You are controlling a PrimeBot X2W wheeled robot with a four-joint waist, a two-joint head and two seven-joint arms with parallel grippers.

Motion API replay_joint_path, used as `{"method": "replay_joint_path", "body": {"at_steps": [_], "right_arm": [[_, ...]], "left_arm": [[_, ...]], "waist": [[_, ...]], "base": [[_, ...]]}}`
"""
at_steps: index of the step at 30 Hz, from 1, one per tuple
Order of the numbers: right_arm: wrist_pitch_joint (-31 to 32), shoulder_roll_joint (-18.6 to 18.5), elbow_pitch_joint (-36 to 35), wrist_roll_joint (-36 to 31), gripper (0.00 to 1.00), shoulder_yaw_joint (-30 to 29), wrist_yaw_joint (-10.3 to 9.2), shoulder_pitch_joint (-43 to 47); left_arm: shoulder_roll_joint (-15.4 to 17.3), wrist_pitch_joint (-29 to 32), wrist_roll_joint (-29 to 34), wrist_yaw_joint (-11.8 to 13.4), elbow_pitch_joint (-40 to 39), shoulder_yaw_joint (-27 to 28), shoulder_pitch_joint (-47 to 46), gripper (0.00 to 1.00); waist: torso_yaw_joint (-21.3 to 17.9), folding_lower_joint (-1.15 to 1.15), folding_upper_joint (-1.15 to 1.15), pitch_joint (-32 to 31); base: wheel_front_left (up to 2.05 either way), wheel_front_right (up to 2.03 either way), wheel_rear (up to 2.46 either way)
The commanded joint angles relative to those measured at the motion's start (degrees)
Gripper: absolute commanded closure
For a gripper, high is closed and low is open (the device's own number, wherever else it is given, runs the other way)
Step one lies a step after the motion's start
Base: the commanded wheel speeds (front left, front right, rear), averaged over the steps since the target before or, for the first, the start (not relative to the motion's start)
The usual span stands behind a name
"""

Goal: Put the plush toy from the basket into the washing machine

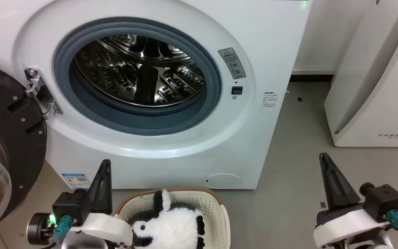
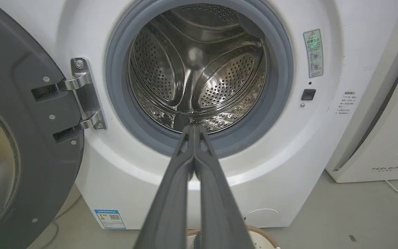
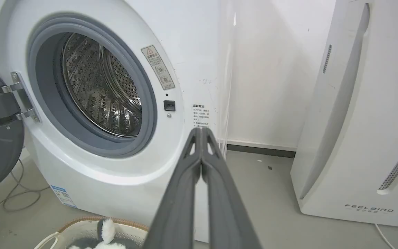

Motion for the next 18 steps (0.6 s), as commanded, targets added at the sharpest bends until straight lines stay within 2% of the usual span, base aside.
{"method": "replay_joint_path", "body": {"at_steps": [1, 18], "right_arm": [[0.36, 0.04, 0.28, -0.59, 1.00, -0.23, -0.02, 0.59], [2.60, 0.05, 0.88, -2.19, 1.00, -0.79, -0.03, 0.74]], "left_arm": [[0.01, 0.34, 0.62, 0.21, -0.14, -0.06, 0.48, 1.00], [-0.07, 2.57, 2.02, 0.92, -0.19, -0.35, 0.61, 1.00]], "waist": [[-0.01, 0.00, 0.00, -0.03], [-0.11, 0.00, 0.00, -0.65]], "base": [[0.00, 0.00, 0.00], [0.00, 0.00, 0.00]]}}
